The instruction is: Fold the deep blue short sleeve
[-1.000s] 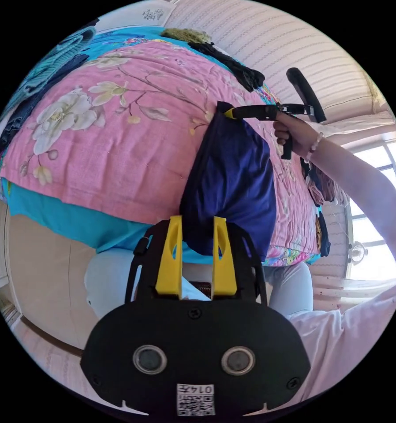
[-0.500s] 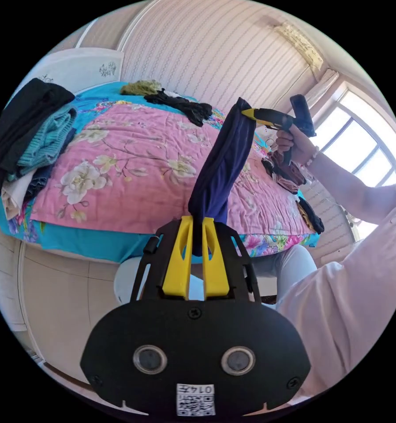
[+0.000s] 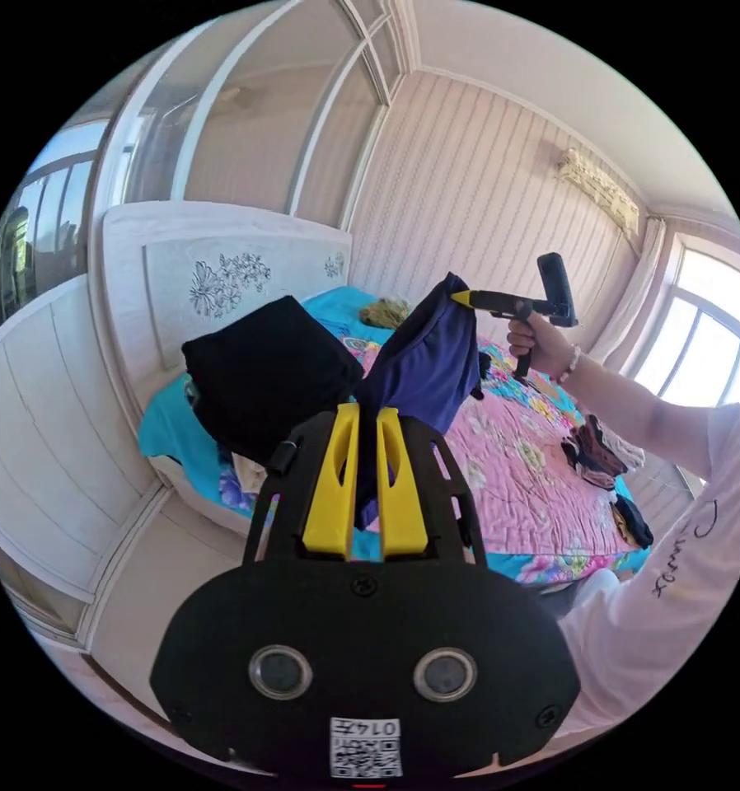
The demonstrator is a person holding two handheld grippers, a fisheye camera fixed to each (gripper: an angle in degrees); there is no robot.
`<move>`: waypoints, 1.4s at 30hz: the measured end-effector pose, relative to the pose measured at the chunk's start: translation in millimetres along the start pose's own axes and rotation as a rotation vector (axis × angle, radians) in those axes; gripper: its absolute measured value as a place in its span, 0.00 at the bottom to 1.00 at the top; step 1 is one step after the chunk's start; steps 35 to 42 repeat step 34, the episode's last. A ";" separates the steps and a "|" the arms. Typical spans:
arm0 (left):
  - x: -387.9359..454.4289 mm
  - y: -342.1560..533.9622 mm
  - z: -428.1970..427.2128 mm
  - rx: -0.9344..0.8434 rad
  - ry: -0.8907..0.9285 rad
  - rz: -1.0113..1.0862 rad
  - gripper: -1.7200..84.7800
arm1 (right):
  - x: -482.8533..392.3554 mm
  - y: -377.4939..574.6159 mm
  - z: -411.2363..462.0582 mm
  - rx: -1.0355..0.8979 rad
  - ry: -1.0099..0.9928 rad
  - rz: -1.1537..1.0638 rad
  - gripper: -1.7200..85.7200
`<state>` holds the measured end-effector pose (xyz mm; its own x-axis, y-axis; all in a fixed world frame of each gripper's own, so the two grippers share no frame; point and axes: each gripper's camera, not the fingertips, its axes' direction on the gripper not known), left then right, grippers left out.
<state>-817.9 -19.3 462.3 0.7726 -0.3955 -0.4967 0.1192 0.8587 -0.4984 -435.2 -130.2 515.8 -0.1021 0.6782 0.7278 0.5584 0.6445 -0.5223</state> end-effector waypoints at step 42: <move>657.2 339.4 151.6 -0.048 1.024 0.884 0.15 | -348.8 675.1 -481.7 0.256 1.395 0.535 0.10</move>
